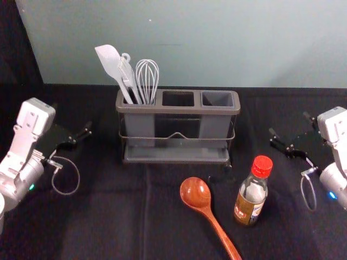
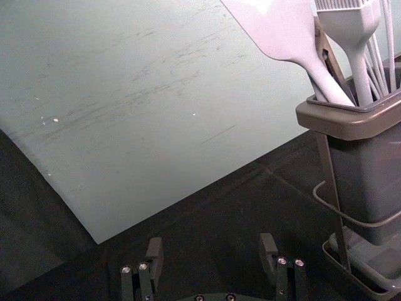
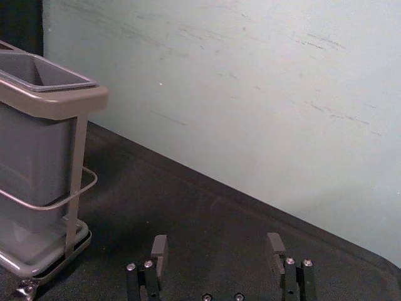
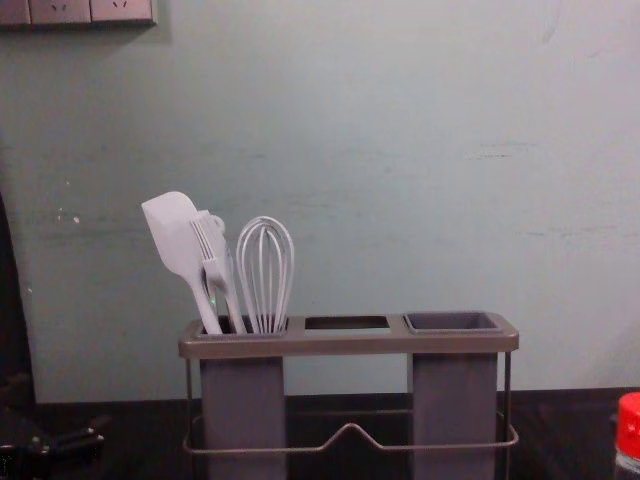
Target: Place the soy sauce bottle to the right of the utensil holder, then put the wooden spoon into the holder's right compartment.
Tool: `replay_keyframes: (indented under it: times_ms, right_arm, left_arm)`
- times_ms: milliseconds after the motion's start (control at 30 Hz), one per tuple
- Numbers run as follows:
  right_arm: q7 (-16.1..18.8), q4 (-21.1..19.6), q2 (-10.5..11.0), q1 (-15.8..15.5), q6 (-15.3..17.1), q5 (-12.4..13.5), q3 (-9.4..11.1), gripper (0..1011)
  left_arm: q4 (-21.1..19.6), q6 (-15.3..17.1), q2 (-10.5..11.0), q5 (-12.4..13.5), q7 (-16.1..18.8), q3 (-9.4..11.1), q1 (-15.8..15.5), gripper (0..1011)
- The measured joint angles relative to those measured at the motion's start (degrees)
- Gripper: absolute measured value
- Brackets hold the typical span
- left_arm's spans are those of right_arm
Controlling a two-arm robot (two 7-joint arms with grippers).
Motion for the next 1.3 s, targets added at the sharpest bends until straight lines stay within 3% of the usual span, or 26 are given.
replay_keyframes:
  times_ms: [1300]
  right_arm:
    - [0.0, 0.0, 0.0, 0.0, 0.0, 0.0, 0.0, 1002]
  left_arm:
    - [0.0, 0.0, 0.0, 0.0, 0.0, 0.0, 0.0, 1005]
